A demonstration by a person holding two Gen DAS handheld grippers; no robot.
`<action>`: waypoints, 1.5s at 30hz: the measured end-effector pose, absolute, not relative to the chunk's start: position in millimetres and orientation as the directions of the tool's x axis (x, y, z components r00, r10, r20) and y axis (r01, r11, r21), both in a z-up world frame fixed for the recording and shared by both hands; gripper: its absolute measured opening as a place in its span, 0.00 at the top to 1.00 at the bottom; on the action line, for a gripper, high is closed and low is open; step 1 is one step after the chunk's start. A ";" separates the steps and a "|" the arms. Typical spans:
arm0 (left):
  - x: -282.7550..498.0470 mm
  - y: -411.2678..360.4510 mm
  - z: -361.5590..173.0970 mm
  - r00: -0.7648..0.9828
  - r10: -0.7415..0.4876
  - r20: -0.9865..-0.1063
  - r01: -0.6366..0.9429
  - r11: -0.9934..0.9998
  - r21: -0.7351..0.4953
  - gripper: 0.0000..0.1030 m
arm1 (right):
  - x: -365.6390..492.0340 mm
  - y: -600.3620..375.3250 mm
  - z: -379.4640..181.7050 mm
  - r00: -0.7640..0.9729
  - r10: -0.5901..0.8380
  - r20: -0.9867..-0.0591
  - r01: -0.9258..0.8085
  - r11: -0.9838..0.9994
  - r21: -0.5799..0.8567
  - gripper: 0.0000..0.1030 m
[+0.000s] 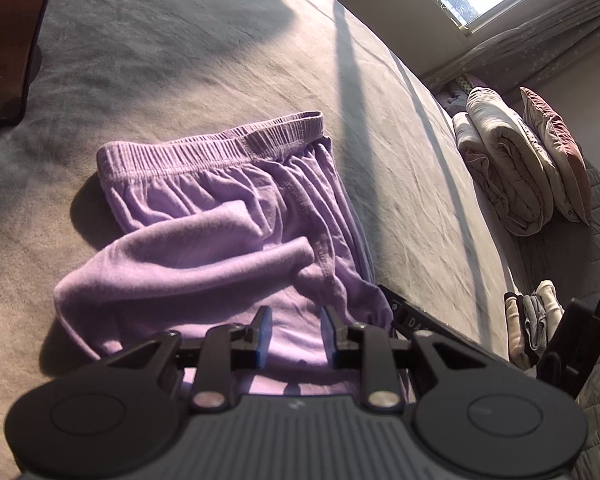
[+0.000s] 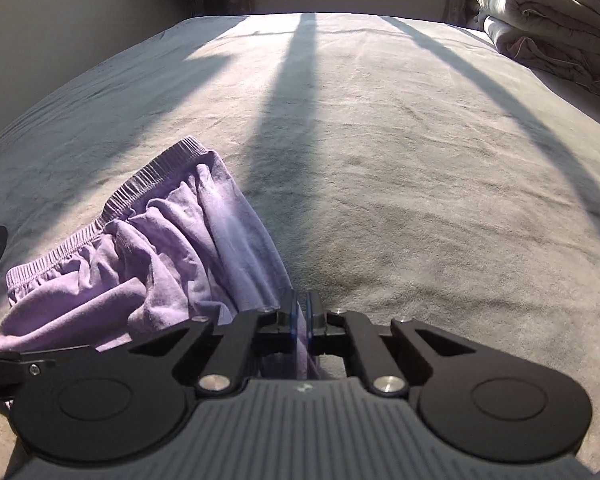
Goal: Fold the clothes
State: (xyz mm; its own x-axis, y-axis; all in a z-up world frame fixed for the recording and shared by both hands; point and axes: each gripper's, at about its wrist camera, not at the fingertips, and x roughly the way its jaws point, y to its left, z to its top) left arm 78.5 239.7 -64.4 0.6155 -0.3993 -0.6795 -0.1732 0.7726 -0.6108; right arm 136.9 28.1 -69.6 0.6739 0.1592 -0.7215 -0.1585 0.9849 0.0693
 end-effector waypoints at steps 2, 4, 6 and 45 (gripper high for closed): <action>76.6 243.8 -62.5 0.622 -0.402 -0.672 -0.177 0.764 -0.620 0.75 | 141.9 29.9 -67.4 0.675 0.142 -0.724 -0.166 0.985 0.038 1.00; 75.9 247.3 -61.3 0.628 -0.403 -0.666 -0.178 0.758 -0.628 0.75 | 146.4 29.4 -63.2 0.678 0.110 -0.727 -0.170 0.985 -0.009 1.00; 76.7 251.3 -61.2 0.631 -0.402 -0.663 -0.184 0.753 -0.632 0.75 | 153.5 26.1 -58.3 0.683 0.082 -0.725 -0.165 0.985 -0.043 1.00; 76.9 293.4 -52.7 0.719 -0.239 -0.653 -0.231 0.804 -0.549 0.75 | 248.8 43.9 -40.3 0.645 0.258 -0.719 -0.368 0.930 0.004 0.57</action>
State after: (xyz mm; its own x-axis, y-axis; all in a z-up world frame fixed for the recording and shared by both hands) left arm 76.9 293.4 -52.7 0.7191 -0.2387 -0.6526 -0.2311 0.8035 -0.5485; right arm 248.8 43.9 -40.3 0.6448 0.2585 -0.7194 -0.3684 0.9297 0.0039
